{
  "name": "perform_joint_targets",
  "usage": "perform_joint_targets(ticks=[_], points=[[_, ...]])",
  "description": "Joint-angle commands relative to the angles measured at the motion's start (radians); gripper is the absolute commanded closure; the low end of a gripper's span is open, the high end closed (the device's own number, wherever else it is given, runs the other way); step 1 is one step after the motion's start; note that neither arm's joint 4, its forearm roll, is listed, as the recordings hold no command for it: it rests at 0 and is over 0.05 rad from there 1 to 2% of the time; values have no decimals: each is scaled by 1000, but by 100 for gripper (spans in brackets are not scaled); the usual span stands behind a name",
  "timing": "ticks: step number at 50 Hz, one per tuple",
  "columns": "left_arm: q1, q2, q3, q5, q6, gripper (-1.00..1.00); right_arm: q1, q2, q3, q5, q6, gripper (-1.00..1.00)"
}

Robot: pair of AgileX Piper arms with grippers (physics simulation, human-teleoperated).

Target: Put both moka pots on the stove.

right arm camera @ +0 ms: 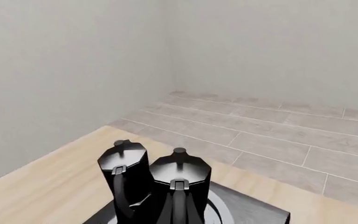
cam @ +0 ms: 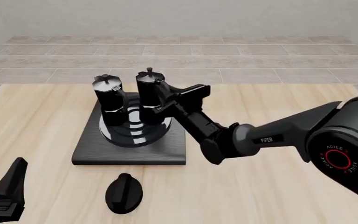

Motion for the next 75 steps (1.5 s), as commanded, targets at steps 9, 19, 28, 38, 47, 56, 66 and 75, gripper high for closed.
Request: perform_joint_targets(ticks=[9, 19, 28, 38, 47, 56, 66, 75], points=[[0, 0, 0, 0, 0, -100, -11, 22, -54, 11, 20, 100], [0, 0, 0, 0, 0, -100, -10, 35, -61, 19, 26, 100], [0, 0, 0, 0, 0, -100, -6, 36, -55, 25, 27, 100], [0, 0, 0, 0, 0, -100, 7, -22, 8, 43, 0, -100], [0, 0, 0, 0, 0, -100, 9, -96, 108, 45, -33, -100], [0, 0, 0, 0, 0, -100, 4, -186, 204, 78, -38, -100], [0, 0, 0, 0, 0, -100, -12, -241, 263, 100, -45, -100], [0, 0, 0, 0, 0, -100, -26, -319, 285, 131, -54, -100]])
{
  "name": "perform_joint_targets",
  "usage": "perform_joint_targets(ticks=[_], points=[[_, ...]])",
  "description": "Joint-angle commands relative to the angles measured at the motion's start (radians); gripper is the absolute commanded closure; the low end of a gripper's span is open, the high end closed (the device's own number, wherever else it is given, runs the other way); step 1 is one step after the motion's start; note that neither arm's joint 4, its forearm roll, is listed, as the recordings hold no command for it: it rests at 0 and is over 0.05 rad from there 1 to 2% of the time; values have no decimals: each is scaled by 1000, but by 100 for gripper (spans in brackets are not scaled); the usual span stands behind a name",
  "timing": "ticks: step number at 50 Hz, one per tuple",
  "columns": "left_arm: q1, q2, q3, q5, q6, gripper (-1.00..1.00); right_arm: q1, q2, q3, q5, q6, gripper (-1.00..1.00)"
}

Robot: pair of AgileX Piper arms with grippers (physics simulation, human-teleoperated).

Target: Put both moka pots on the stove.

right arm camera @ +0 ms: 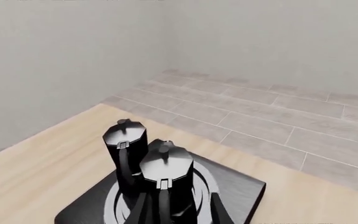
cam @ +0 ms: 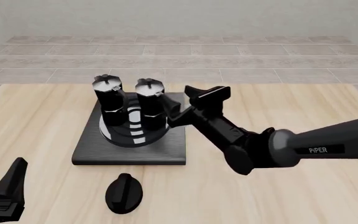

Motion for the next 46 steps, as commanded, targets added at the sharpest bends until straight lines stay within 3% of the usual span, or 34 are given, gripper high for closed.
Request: perform_joint_targets(ticks=[1, 46], points=[[0, 0, 0, 0, 0, -100, -16, -87, 42, 36, -13, -100], [0, 0, 0, 0, 0, -100, -101, -413, 118, 194, -90, -100]])
